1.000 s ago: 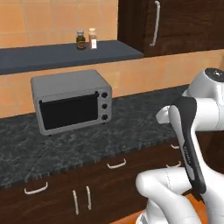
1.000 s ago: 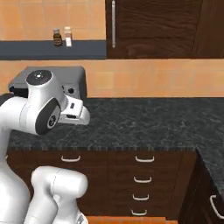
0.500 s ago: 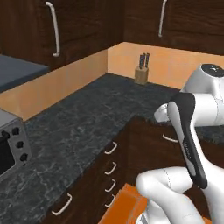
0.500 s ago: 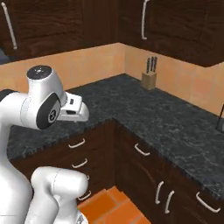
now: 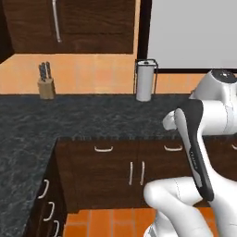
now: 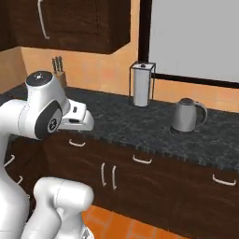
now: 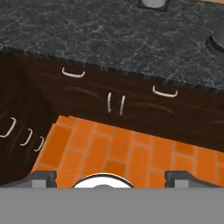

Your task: Navigate to the stove.

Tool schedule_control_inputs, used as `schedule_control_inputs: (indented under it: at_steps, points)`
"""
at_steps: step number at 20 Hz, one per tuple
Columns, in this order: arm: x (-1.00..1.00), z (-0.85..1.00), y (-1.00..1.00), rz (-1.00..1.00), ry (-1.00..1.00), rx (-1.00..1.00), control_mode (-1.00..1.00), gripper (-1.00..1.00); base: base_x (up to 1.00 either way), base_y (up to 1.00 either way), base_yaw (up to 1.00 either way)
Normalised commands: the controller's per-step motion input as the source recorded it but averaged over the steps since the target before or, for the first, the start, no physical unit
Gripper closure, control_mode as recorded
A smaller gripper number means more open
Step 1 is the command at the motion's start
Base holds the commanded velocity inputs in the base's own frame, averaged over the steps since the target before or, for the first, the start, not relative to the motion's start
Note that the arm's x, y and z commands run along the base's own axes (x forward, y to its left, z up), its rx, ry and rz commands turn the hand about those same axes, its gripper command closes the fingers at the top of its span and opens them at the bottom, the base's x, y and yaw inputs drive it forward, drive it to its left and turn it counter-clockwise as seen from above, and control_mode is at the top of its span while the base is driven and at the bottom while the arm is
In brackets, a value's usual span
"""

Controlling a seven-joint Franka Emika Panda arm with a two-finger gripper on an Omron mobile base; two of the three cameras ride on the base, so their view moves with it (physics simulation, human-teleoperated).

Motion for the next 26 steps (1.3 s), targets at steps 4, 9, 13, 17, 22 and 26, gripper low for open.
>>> schedule_control_inputs:
  at_steps: [4,9,13,17,22,26]
  points:
    - [0.00,0.00,0.00,0.00,0.00,0.00,1.00,-1.00,0.00,-1.00,-0.67]
    - [0.00,0.00,0.00,0.00,0.00,0.00,1.00,-1.00,0.00,-0.75,-0.78]
    - [0.00,0.00,0.00,0.00,0.00,0.00,1.00,-1.00,0.00,-0.25,-0.94]
    - [0.00,0.00,0.00,0.00,0.00,0.00,1.00,-1.00,0.00,0.00,-1.00]
    - [0.00,0.00,0.00,0.00,0.00,0.00,1.00,-1.00,0.77,-0.51,-0.30]
    - [0.00,0.00,0.00,0.00,0.00,0.00,1.00,-1.00,1.00,-0.89,0.15]
